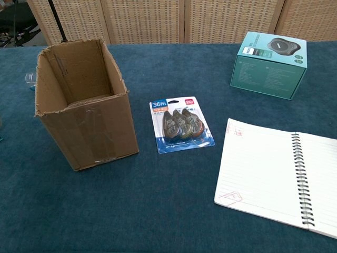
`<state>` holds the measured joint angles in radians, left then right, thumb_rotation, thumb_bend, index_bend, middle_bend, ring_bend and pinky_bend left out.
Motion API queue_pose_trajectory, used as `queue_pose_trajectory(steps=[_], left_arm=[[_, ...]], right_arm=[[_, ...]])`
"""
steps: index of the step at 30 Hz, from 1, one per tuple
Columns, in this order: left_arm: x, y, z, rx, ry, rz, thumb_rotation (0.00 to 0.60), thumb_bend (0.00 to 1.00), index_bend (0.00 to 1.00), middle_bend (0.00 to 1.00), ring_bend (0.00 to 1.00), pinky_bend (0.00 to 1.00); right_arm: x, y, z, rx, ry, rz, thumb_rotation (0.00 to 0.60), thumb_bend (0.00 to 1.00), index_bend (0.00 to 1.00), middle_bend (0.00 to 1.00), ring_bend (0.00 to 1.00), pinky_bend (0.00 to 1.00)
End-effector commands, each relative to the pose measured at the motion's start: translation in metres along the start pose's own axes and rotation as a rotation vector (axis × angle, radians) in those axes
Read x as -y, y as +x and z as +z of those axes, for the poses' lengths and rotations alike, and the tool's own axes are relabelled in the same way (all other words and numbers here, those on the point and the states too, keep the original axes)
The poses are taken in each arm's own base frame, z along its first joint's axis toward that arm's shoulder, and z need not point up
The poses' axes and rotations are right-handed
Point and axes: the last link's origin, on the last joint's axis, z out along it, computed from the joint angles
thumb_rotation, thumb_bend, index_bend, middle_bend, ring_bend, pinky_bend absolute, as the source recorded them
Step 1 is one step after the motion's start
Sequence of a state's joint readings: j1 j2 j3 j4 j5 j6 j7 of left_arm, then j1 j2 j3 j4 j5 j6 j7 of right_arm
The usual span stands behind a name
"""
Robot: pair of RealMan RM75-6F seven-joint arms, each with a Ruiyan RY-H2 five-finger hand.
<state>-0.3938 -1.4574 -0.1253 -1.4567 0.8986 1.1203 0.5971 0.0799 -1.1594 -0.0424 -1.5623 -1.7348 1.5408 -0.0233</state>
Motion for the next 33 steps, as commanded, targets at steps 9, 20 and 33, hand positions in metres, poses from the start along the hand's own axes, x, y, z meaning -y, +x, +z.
queue_pose_trajectory(steps=[9, 20, 33], left_arm=[[-0.004, -0.008, 0.005, 0.021, 0.000, 0.010, 0.600, 0.27, 0.41, 0.00, 0.00, 0.00], [-0.006, -0.012, 0.005, 0.023, -0.008, 0.022, 0.600, 0.35, 0.52, 0.00, 0.00, 0.00], [-0.005, -0.008, 0.003, -0.002, -0.008, 0.026, 0.600, 0.45, 0.62, 0.00, 0.00, 0.00]], right_arm=[[0.000, 0.000, 0.000, -0.001, 0.000, 0.001, 0.600, 0.14, 0.02, 0.00, 0.00, 0.00], [0.000, 0.000, 0.000, -0.002, 0.000, 0.002, 0.600, 0.14, 0.02, 0.00, 0.00, 0.00], [-0.001, 0.001, 0.000, -0.002, -0.002, 0.006, 0.600, 0.14, 0.02, 0.00, 0.00, 0.00]])
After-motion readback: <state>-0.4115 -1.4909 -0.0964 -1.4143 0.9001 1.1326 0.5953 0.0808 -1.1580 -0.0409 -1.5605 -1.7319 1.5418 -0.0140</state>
